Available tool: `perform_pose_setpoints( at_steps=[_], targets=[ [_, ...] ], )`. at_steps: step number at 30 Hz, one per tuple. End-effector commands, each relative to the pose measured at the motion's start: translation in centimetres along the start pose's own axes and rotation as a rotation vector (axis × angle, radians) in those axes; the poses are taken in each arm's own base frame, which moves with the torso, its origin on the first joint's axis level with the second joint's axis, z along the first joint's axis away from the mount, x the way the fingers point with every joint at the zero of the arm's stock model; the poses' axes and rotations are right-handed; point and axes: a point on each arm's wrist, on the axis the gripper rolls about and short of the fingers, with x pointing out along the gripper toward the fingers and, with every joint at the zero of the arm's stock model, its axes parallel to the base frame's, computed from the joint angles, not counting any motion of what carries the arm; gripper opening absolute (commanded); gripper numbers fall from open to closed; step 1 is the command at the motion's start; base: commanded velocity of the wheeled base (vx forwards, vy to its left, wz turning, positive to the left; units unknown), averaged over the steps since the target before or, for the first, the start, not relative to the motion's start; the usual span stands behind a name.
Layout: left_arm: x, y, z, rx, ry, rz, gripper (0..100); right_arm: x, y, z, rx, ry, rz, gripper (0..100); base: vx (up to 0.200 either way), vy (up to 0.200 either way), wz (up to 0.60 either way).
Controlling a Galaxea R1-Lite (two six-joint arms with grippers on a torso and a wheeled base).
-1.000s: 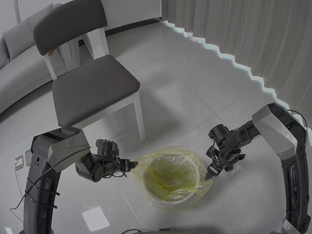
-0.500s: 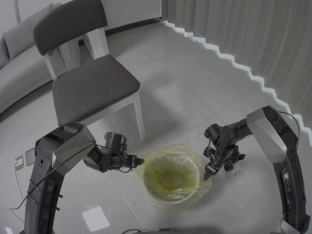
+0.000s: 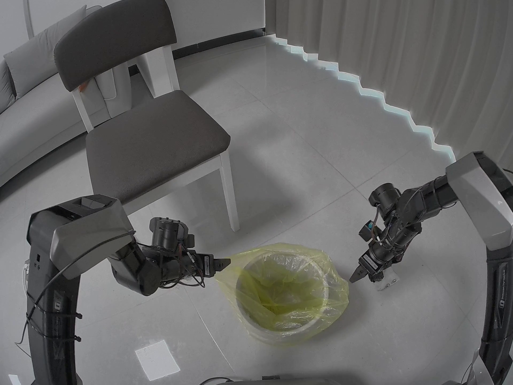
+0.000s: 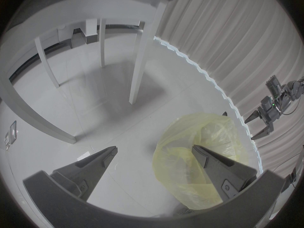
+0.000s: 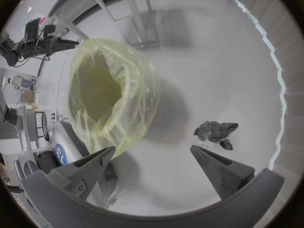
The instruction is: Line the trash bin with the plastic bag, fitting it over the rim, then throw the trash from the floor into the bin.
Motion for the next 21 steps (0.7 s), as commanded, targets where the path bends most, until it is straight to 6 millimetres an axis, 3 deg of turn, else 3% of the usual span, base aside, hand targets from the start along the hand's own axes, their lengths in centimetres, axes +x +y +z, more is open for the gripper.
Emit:
perform_pose_setpoints(
  at_steps=[1,5,12,17,21],
  targets=[
    [-3.7,-0.2,1.0,0.003,-0.081,-0.016,100,-2.8,-2.5,-1.8,0.07,-0.08,-0.046,100,0.0,0.0,0.0],
    [-5.1,-0.1,0.7,0.013,-0.144,-0.025,100,-2.1,-5.7,-2.9,0.129,-0.165,-0.113,100,0.0,0.0,0.0],
    [-6.8,0.1,0.0,0.008,-0.166,-0.018,100,1.5,-11.0,-4.2,0.197,-0.35,-0.203,100,0.0,0.0,0.0],
    [-7.3,0.0,-0.1,-0.017,-0.189,-0.023,100,2.8,-12.4,-3.5,0.288,-0.43,-0.219,100,0.0,0.0,0.0],
    [-7.5,-0.3,-0.2,-0.013,-0.212,-0.036,100,3.7,-13.2,-3.5,0.307,-0.399,-0.209,100,0.0,0.0,0.0]
  ],
)
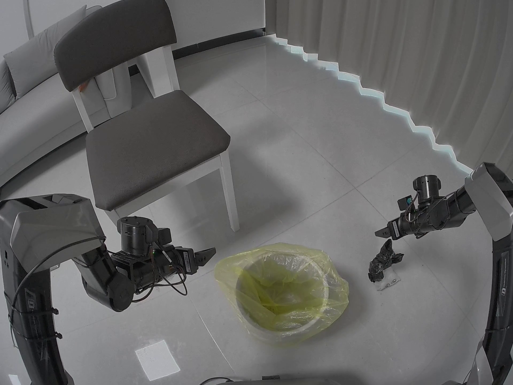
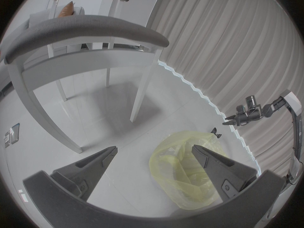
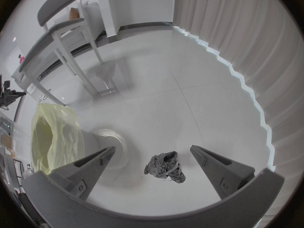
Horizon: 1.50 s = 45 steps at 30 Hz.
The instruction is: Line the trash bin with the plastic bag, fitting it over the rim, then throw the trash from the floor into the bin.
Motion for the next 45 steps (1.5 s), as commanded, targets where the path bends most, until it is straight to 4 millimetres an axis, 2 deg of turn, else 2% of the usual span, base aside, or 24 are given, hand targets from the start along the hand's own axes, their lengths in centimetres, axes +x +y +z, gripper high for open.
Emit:
perform_pose_setpoints(
  at_steps=[1,10,23,26,28,33,34,36,38,39,41,45],
  targets=[
    [-0.7,-0.4,0.0,-0.002,-0.019,-0.017,100,2.4,-1.0,-1.7,0.035,0.073,0.01,100,0.0,0.0,0.0],
    [-0.6,-0.3,0.2,0.002,-0.039,-0.036,100,4.6,-1.6,-1.7,0.04,0.087,0.001,100,-0.2,0.0,0.0],
    [1.0,-0.3,-1.0,0.017,-0.065,-0.058,100,9.0,-4.2,-1.9,0.062,0.119,-0.049,100,0.0,0.0,0.0],
    [1.1,-0.4,-1.3,0.017,-0.061,-0.058,100,10.0,-3.9,-3.5,0.071,0.175,-0.031,100,0.0,0.0,0.0],
    [1.2,-0.3,-1.4,0.016,-0.058,-0.053,100,11.3,-3.5,-6.0,0.094,0.264,-0.005,100,0.0,0.0,0.0],
    [1.0,-0.1,-1.6,0.013,-0.055,-0.043,100,12.9,-2.7,-9.5,0.121,0.389,0.026,100,0.0,0.0,0.0],
    [1.0,-0.1,-1.6,0.013,-0.055,-0.043,100,12.9,-2.7,-9.5,0.121,0.389,0.026,100,0.0,0.0,0.0],
    [0.9,0.0,-1.7,0.014,-0.067,-0.043,100,13.5,-2.8,-10.8,0.133,0.414,0.033,100,0.0,0.0,0.0],
    [0.9,0.1,-1.8,0.015,-0.075,-0.043,100,13.3,-3.0,-10.5,0.137,0.398,0.036,100,0.0,0.0,0.0],
    [0.9,0.2,-1.8,0.016,-0.08,-0.043,100,13.2,-3.1,-10.3,0.138,0.394,0.038,0,0.0,0.0,0.0],
    [0.9,0.2,-1.8,0.017,-0.086,-0.044,100,13.1,-3.2,-10.1,0.138,0.388,0.037,0,0.0,0.0,0.0],
    [0.9,0.1,-1.9,0.017,-0.084,-0.045,100,12.1,-3.6,-8.5,0.132,0.349,0.028,0,0.0,0.0,0.0]
  ],
)
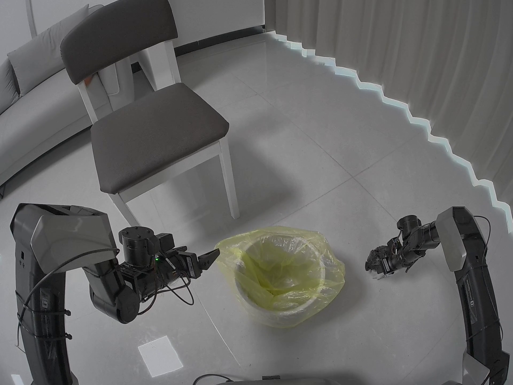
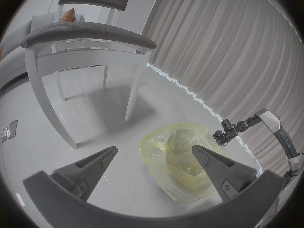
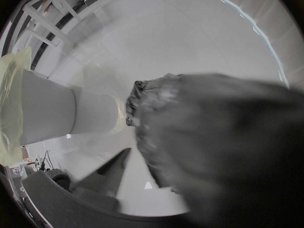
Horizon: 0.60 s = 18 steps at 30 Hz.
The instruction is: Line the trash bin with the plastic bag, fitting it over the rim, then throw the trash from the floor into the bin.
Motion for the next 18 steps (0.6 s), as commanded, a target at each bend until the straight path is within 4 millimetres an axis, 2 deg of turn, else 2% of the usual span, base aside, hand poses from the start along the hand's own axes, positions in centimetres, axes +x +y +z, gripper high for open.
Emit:
perform_pose_setpoints(
  at_steps=[1,2,4,5,8,10,14,16,18],
  targets=[
    [0.0,0.1,-0.4,-0.003,0.013,0.002,100,-1.0,-0.1,0.8,-0.005,-0.028,-0.006,0,0.0,0.0,0.0],
    [-0.1,0.1,-0.4,-0.003,0.012,0.003,100,-1.7,-0.3,1.4,-0.012,-0.05,-0.013,0,0.0,0.0,0.0],
    [-0.1,0.1,-0.4,-0.001,0.01,0.003,100,-1.9,-0.3,1.5,-0.016,-0.055,-0.016,0,0.0,0.0,0.0],
    [-0.2,0.1,-0.5,0.0,0.006,0.002,100,-3.3,-0.7,2.5,-0.021,-0.093,-0.03,0,0.0,0.0,0.0],
    [-0.4,0.1,-0.6,0.001,0.001,0.001,100,-5.6,-1.0,4.0,-0.041,-0.148,-0.05,0,0.0,0.0,0.0],
    [-0.5,0.0,-0.7,0.002,-0.001,-0.001,100,-8.5,-1.0,5.7,-0.065,-0.223,-0.074,0,0.0,0.0,0.0],
    [-0.7,-0.1,-0.6,0.006,-0.02,-0.005,100,-12.0,0.5,4.8,-0.107,-0.25,-0.08,0,0.0,0.0,0.0],
    [-0.8,-0.2,-0.4,0.011,-0.036,-0.01,100,-14.4,2.0,4.2,-0.146,-0.28,-0.083,0,0.0,0.0,0.0],
    [-0.9,-0.3,-0.4,0.014,-0.045,-0.014,100,-15.9,3.1,3.8,-0.172,-0.295,-0.081,0,0.0,0.0,0.0]
  ],
)
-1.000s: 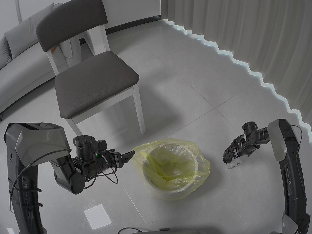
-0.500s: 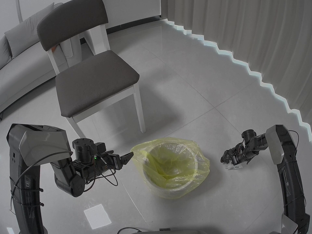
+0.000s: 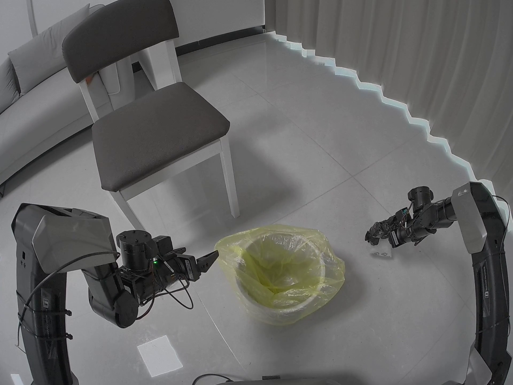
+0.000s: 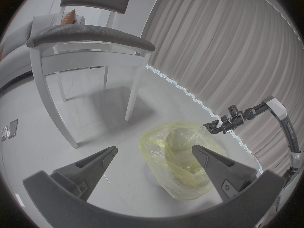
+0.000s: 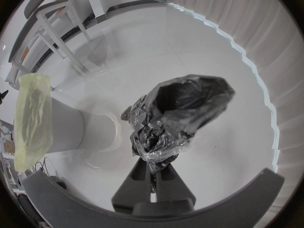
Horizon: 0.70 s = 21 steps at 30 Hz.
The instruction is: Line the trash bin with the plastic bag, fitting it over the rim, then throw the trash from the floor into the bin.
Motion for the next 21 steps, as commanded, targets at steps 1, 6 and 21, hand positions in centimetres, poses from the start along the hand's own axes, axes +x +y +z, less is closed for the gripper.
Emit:
perform_pose_setpoints(
  at_steps=[1,6,21],
  targets=[
    [-0.5,-0.4,0.1,0.011,-0.038,-0.014,100,-10.2,3.9,1.5,-0.11,-0.113,-0.004,0,0.0,0.0,0.0],
    [-1.3,-0.5,-0.4,0.009,-0.028,-0.011,100,-16.3,9.4,1.6,-0.203,-0.17,0.061,0,0.0,0.0,0.0],
    [-2.7,-0.8,0.2,0.02,-0.051,-0.012,100,-29.5,21.0,1.2,-0.455,-0.457,0.262,0,0.0,0.0,0.0]
  ],
)
